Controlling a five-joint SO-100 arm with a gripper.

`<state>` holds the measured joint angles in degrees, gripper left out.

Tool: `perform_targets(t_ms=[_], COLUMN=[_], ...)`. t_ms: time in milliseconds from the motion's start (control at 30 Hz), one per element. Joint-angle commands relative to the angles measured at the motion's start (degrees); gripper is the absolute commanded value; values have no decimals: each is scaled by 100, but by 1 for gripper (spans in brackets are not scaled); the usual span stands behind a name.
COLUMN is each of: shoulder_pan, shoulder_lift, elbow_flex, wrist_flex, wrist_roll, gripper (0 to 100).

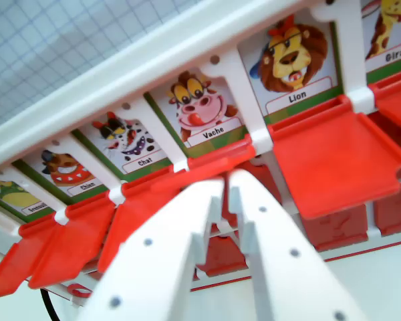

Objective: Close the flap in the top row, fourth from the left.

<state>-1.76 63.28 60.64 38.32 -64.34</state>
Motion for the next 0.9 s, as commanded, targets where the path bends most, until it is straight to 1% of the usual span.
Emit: perform_targets(t_ms=[0, 300, 767, 833, 867], shoulder_pan=[26, 97, 105, 105, 105], shoulder_lift=[141, 9, -264, -343, -352], elbow_flex=[-738, -835, -1002, -1099, -1169], wrist_flex=[-290, -527, -659, -694, -773], wrist_roll=[26, 185, 220, 290, 448], gripper=[0, 0, 0, 0, 0])
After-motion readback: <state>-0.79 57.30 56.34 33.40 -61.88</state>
